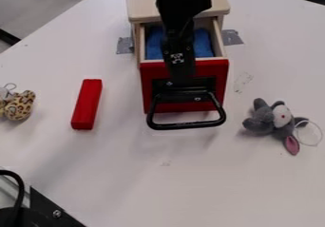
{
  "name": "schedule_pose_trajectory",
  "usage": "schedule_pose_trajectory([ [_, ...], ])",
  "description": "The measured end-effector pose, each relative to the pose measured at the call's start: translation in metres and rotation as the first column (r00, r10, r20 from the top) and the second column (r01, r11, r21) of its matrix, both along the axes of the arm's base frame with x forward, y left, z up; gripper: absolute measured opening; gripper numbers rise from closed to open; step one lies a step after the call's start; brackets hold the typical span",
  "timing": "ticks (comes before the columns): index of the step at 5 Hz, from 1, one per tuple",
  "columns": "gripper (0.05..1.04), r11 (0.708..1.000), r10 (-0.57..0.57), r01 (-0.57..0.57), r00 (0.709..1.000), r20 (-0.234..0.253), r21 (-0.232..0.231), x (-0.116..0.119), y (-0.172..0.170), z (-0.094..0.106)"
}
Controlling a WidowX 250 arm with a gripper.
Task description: Close the drawer.
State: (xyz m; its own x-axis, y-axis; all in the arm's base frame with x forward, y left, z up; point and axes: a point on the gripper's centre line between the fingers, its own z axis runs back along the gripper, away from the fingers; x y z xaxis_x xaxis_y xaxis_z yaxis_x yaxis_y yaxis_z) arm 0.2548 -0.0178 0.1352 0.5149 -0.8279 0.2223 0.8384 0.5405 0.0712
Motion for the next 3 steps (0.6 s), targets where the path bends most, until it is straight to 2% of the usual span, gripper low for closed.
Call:
schedule_pose_trajectory([
  [1, 1.000, 1.000, -0.001, 0.001, 1.000, -0.022, -0.002, -0.002, -0.001, -0.006],
  [3, 1.000, 0.995, -0.098, 0.098, 0.991, -0.086, -0.013, -0.025, -0.021, -0.024],
])
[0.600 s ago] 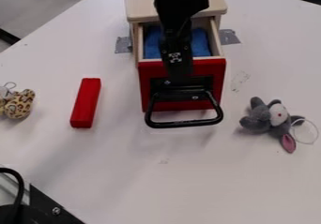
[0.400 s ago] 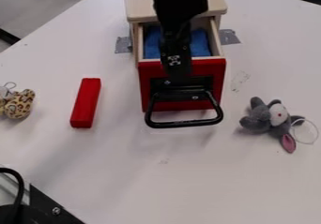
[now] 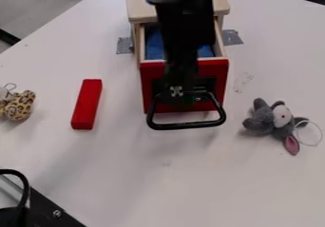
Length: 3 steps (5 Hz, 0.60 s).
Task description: Close the drawer.
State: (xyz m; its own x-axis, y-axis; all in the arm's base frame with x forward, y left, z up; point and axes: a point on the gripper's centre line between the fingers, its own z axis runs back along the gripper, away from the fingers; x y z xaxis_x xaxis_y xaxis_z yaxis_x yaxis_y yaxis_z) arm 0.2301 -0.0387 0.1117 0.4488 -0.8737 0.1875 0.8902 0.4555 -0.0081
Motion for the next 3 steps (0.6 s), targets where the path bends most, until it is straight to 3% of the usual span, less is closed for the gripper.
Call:
schedule_pose_trajectory([
  [2, 1.000, 0.999, -0.030, 0.029, 0.998, -0.052, -0.013, -0.014, -0.009, -0.010],
  [3, 1.000, 1.000, -0.027, 0.026, 0.995, -0.097, -0.009, -0.011, -0.009, -0.026],
])
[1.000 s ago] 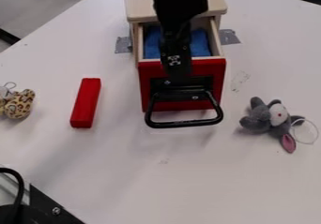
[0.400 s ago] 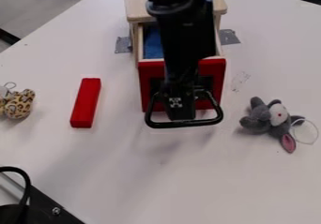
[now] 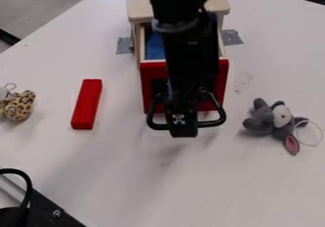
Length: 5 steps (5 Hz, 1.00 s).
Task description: Close the drawer.
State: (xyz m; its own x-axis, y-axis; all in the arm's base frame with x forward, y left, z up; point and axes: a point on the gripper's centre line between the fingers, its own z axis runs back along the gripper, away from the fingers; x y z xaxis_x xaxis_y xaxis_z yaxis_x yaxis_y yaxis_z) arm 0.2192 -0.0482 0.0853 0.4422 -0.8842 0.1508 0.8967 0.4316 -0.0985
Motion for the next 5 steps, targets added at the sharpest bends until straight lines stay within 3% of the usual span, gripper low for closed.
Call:
schedule_pose_trajectory([
  [2, 1.000, 1.000, 0.022, -0.022, 0.994, -0.105, -0.002, 0.003, -0.003, -0.037],
  [3, 1.000, 1.000, 0.027, -0.027, 0.991, -0.129, 0.001, 0.002, -0.005, -0.042],
  [4, 1.000, 0.999, 0.045, -0.046, 0.981, -0.191, 0.000, -0.003, -0.011, -0.050],
  [5, 1.000, 0.999, 0.050, -0.052, 0.977, -0.208, -0.005, -0.004, -0.013, -0.051],
])
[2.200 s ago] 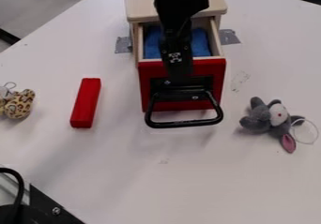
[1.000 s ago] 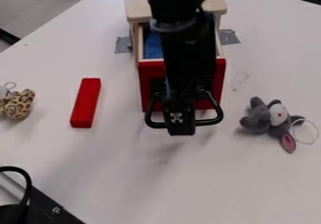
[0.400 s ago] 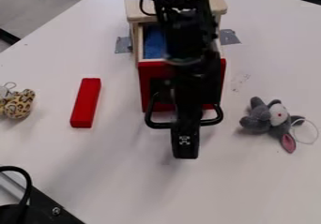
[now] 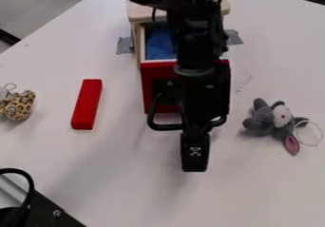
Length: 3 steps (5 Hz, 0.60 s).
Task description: Close the drawer.
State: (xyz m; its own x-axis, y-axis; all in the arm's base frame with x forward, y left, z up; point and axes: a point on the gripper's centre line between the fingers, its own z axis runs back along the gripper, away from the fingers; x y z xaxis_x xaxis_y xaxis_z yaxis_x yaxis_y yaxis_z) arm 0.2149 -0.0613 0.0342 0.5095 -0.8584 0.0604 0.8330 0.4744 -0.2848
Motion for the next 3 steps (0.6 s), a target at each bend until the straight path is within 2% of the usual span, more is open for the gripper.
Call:
schedule_pose_trajectory([
  [2, 1.000, 1.000, 0.026, -0.027, 0.999, -0.020, -0.015, -0.0044, -0.0029, -0.0013],
  [3, 1.000, 1.000, 0.018, -0.018, 1.000, 0.004, 0.000, -0.0082, 0.0006, -0.0025],
])
